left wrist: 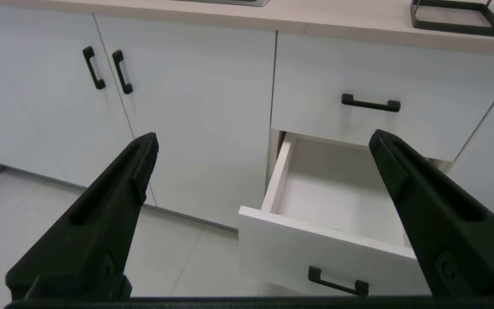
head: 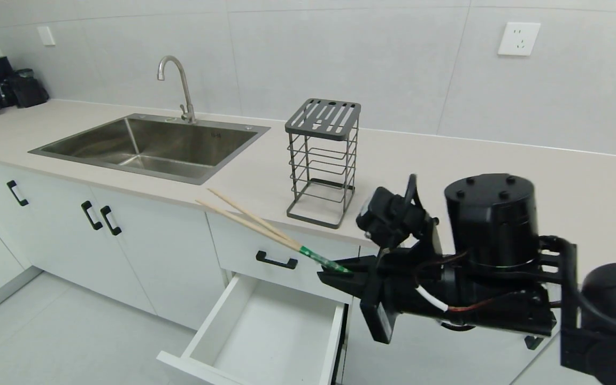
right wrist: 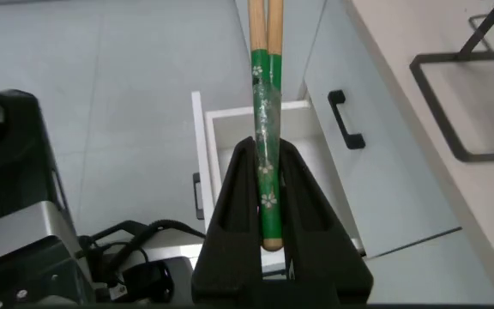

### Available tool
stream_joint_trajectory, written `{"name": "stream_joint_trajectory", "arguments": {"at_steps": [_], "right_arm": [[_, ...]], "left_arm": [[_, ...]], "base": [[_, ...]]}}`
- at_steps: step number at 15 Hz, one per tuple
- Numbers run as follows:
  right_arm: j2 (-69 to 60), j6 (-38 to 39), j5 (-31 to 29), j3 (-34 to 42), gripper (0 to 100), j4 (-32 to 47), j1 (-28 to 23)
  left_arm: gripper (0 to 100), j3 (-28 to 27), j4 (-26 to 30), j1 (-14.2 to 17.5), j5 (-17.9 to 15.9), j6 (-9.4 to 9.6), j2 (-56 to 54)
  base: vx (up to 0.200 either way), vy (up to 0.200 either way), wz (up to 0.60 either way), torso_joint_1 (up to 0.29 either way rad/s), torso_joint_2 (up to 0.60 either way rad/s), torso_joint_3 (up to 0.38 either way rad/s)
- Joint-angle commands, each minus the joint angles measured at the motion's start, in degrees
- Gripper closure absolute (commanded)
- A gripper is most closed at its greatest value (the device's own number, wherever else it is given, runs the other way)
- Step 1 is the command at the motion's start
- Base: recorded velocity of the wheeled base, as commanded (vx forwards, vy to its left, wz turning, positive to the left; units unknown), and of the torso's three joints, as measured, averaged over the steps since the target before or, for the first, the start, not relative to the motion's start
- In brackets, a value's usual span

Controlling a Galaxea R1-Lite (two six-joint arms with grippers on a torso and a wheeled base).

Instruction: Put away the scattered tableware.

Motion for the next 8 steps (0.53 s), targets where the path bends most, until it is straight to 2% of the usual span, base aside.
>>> {"name": "stream_joint_trajectory", "arguments": {"at_steps": [1, 3, 8], "right_arm": [[6.28, 0.05, -4.42, 0.08, 100, -0.06, 1.31], [7.87, -0.13, -7.06, -2.30, 100, -0.06, 2.98], [13.32, 0.05, -7.14, -4.14, 100, 0.12, 7.02]], "left_arm": [[0, 0.00, -0.01, -0.01, 0.01, 0.01, 0.07], [0, 0.00, -0.01, -0.01, 0.01, 0.01, 0.07], [0, 0.00, -0.01, -0.01, 0.01, 0.01, 0.07]], "base": [[0.000, 0.000, 0.00, 0.000, 0.00, 0.000], [0.000, 0.000, 0.00, 0.000, 0.00, 0.000], [0.000, 0.000, 0.00, 0.000, 0.00, 0.000]]}}
